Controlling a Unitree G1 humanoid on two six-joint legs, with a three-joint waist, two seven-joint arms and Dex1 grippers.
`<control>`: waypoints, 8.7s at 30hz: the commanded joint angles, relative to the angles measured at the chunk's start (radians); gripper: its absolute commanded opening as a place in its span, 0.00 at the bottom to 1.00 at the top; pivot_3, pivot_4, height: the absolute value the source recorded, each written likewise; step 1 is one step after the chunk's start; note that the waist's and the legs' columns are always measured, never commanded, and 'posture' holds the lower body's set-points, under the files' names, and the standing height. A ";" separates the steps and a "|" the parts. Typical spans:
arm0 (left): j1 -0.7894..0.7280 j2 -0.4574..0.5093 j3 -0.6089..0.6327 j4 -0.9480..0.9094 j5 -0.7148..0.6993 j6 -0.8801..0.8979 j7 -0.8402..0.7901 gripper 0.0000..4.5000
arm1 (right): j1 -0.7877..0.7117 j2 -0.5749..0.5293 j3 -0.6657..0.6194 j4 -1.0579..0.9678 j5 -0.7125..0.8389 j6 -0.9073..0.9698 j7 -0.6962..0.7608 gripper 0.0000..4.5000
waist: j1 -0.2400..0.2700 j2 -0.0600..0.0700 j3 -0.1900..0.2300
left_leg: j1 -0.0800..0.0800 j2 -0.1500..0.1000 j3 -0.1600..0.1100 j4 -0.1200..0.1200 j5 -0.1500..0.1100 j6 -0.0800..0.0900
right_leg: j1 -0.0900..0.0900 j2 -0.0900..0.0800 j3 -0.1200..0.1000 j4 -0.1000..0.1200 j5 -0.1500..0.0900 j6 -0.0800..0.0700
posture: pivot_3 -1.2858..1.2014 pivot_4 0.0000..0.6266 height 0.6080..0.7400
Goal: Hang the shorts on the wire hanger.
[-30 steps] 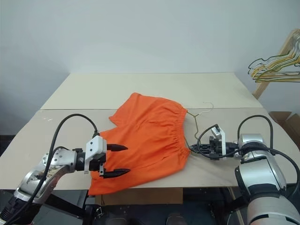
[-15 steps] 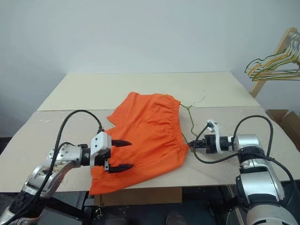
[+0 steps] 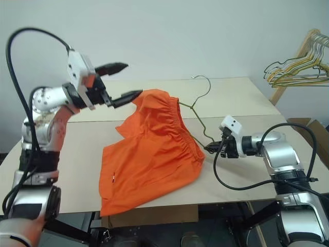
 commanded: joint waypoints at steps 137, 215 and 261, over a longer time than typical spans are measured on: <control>-0.400 0.083 -0.429 0.843 0.404 -0.547 -0.453 0.00 | -0.197 -0.101 0.046 -0.264 -0.019 -0.120 -0.003 0.00 | -0.043 0.000 0.007 | -0.005 -0.002 -0.003 0.006 -0.003 0.004 | -0.004 -0.002 -0.001 0.008 -0.004 0.004 | 0.47 0.00 1.00; -0.298 0.051 -0.181 0.843 0.419 -0.504 -0.231 0.99 | -0.164 -0.077 -0.048 -0.293 0.048 0.234 -0.131 0.00 | -0.074 0.000 0.007 | -0.014 -0.003 -0.004 0.008 -0.002 0.004 | -0.014 -0.003 -0.001 0.015 -0.003 0.003 | 0.46 0.00 1.00; 0.247 -0.272 0.103 -0.260 -0.373 0.145 -0.053 0.99 | -0.465 0.280 -0.882 -0.002 -0.283 0.438 -1.596 0.00 | -0.188 0.012 0.000 | -0.001 -0.004 -0.009 0.000 -0.002 0.004 | 0.000 -0.004 0.008 0.008 -0.004 0.004 | 0.42 0.00 1.00</control>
